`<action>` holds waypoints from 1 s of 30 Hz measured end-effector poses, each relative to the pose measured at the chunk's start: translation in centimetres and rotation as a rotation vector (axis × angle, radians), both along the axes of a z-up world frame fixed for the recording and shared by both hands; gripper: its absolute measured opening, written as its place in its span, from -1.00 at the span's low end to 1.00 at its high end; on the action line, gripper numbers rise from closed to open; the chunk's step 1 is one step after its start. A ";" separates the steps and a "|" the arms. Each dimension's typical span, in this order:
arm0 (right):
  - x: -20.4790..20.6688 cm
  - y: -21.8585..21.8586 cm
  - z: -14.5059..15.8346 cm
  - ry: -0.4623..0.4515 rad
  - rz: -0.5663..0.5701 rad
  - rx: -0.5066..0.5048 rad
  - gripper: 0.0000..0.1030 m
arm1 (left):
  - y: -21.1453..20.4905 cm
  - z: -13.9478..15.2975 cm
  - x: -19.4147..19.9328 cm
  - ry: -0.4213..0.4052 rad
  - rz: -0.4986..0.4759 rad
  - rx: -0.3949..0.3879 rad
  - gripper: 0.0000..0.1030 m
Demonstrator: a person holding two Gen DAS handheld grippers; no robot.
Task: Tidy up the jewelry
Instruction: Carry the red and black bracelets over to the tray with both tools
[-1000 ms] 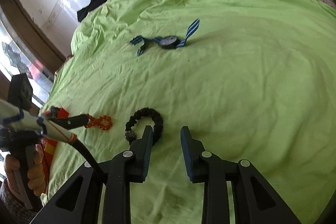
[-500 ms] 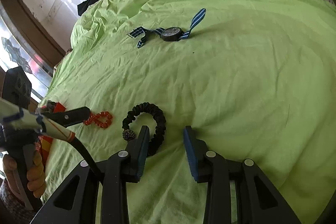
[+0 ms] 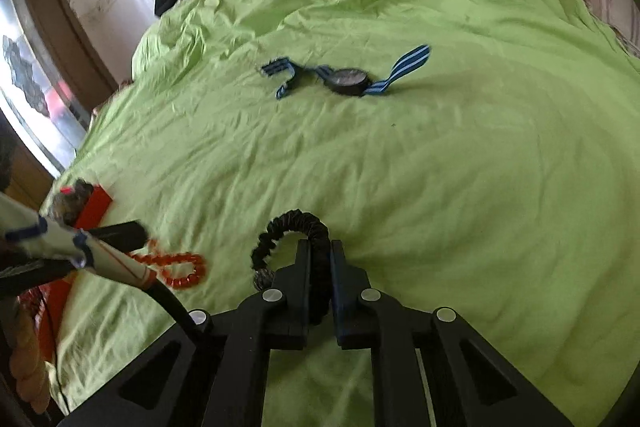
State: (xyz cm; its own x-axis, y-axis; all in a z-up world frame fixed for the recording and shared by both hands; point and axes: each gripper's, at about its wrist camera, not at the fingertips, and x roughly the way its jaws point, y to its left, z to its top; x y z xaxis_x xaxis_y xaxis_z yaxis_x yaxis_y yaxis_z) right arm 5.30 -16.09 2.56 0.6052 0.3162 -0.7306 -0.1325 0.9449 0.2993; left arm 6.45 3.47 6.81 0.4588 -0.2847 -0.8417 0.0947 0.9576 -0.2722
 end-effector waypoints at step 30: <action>-14.2 2.0 9.3 -0.086 0.000 0.069 -0.82 | 1.9 11.1 -16.9 -0.290 0.070 0.201 -0.86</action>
